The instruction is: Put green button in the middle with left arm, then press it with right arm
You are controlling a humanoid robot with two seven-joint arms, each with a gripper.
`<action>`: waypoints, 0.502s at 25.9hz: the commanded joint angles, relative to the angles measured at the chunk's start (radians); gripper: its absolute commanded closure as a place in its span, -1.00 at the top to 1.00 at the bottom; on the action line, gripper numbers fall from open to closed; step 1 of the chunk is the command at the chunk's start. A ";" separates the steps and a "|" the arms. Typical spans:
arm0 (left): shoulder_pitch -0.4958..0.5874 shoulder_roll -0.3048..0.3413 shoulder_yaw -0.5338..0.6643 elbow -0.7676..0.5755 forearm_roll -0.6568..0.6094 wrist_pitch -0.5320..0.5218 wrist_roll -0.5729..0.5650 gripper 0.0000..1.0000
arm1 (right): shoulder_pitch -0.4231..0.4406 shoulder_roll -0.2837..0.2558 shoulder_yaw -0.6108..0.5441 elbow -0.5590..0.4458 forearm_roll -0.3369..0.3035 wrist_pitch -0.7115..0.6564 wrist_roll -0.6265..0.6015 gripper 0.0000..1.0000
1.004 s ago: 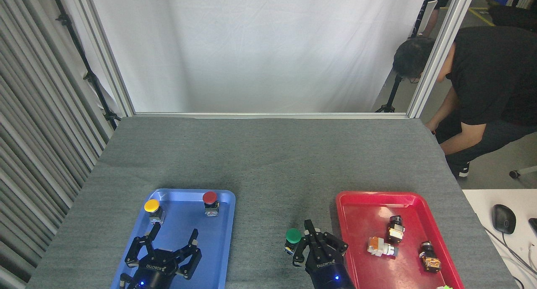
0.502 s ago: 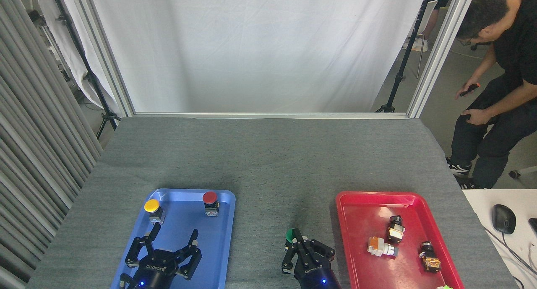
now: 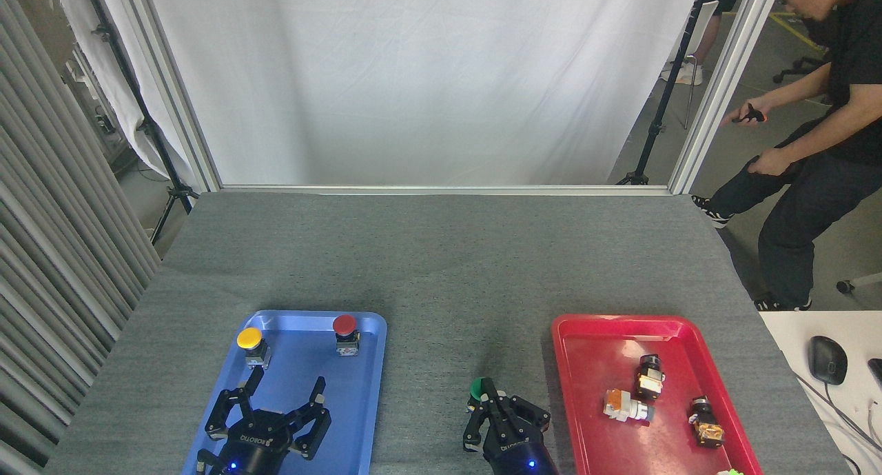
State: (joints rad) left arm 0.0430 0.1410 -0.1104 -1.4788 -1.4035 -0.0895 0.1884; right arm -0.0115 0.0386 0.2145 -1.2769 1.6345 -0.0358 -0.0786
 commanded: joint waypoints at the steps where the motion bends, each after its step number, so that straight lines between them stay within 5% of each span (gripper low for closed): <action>1: 0.000 0.000 0.000 0.000 0.000 0.001 0.002 0.99 | -0.001 -0.003 0.006 -0.048 -0.002 0.013 -0.007 -1.00; 13: 0.002 0.000 0.000 -0.003 0.000 0.001 0.000 0.99 | 0.081 -0.077 -0.121 -0.229 -0.015 0.002 -0.018 -0.92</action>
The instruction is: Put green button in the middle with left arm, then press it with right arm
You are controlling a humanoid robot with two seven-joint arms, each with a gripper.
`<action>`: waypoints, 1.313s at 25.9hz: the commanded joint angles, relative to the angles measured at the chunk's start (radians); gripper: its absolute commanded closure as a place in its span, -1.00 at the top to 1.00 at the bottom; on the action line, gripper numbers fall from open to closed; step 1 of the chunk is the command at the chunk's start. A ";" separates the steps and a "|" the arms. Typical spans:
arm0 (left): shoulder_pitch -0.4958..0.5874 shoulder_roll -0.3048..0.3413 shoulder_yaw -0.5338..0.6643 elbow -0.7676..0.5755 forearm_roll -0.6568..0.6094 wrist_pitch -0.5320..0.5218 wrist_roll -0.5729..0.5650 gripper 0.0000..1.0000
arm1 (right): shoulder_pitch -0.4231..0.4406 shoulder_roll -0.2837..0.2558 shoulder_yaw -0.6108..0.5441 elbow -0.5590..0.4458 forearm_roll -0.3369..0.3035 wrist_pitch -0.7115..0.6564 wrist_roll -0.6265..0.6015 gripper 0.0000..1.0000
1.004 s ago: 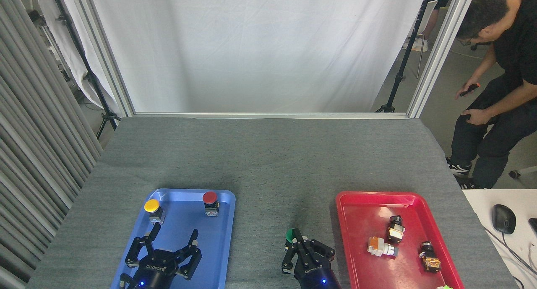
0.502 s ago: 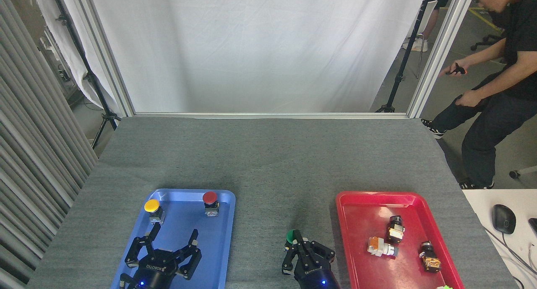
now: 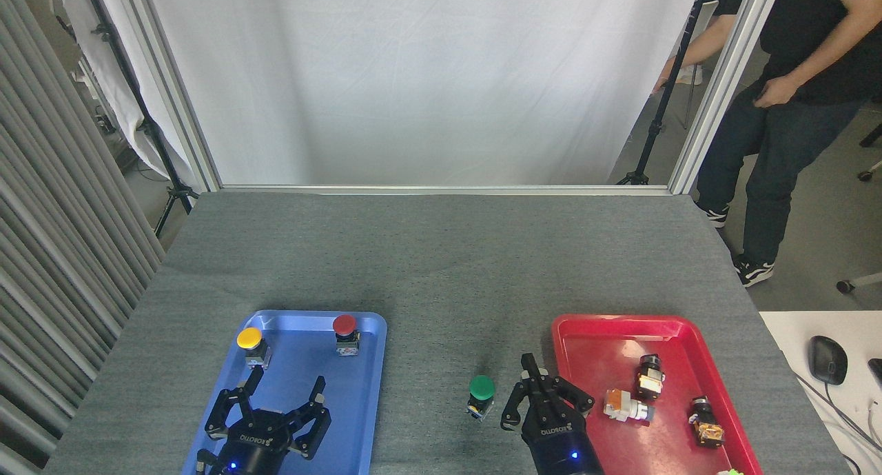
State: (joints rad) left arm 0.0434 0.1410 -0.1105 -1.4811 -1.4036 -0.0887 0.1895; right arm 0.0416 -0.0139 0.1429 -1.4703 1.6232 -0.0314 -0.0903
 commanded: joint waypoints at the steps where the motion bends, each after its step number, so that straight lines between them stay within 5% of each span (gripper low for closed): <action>1: 0.001 0.000 0.000 -0.001 0.000 0.000 0.001 0.99 | 0.035 -0.032 -0.071 -0.042 -0.009 -0.002 -0.006 -0.60; 4: 0.001 0.000 0.000 -0.001 0.000 0.000 0.001 0.99 | 0.052 -0.049 -0.123 -0.062 -0.059 -0.004 -0.005 0.87; 5: 0.001 -0.001 0.000 -0.001 0.000 0.000 0.001 0.99 | 0.060 -0.057 -0.137 -0.070 -0.068 -0.005 -0.005 0.96; 15: 0.001 0.000 0.002 -0.001 0.000 0.001 0.001 0.99 | 0.139 -0.143 -0.223 -0.162 -0.091 -0.019 -0.012 0.99; 21: 0.003 -0.001 0.021 -0.001 0.002 0.001 0.001 0.99 | 0.184 -0.149 -0.253 -0.186 -0.160 -0.025 0.018 1.00; 34: 0.003 -0.003 0.031 -0.002 0.046 0.000 0.028 0.99 | 0.231 -0.164 -0.286 -0.232 -0.163 -0.038 0.029 1.00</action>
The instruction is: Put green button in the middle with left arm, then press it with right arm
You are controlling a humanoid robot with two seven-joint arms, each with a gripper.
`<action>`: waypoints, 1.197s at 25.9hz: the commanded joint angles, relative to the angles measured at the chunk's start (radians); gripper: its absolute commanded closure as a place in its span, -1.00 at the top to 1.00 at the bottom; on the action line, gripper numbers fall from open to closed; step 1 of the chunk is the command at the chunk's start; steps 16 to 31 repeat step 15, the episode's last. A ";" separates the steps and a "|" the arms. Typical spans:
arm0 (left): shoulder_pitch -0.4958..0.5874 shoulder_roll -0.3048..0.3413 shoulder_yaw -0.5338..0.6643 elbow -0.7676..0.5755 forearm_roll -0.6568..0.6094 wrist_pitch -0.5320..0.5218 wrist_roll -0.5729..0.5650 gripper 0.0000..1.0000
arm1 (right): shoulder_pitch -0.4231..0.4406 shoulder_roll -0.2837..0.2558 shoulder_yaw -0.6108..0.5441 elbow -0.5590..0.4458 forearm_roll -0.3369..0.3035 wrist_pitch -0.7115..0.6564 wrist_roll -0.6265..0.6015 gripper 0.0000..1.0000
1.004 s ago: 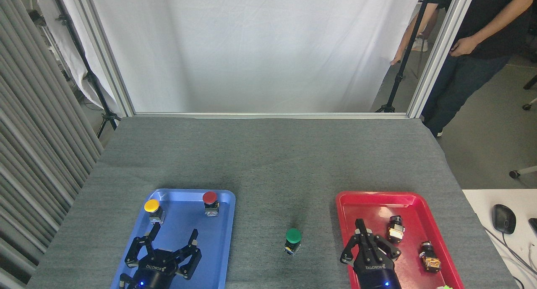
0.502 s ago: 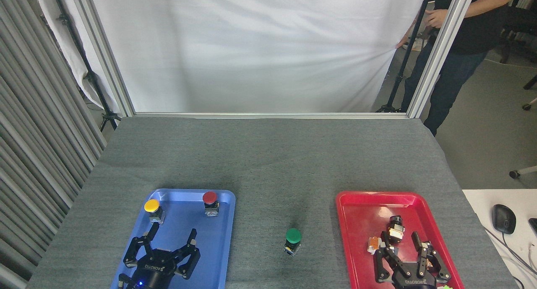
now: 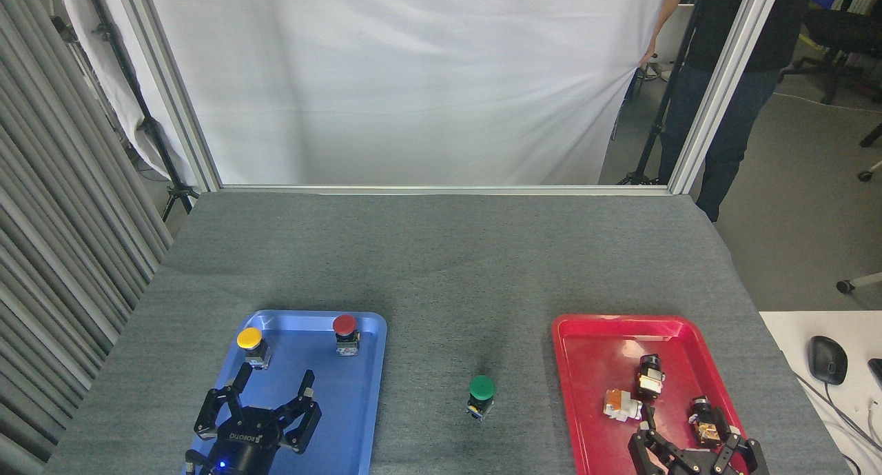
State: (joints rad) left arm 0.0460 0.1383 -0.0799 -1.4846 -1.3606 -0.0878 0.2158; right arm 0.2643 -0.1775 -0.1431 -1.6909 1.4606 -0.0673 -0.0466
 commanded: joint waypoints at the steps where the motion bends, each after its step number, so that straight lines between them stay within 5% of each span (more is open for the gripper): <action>1: 0.000 0.000 0.000 0.001 0.003 -0.001 0.002 0.99 | 0.012 0.000 0.000 -0.016 0.000 -0.002 -0.022 1.00; 31: 0.000 0.001 0.000 0.000 0.003 -0.013 0.001 0.99 | 0.016 0.001 0.003 -0.019 0.000 0.001 -0.045 1.00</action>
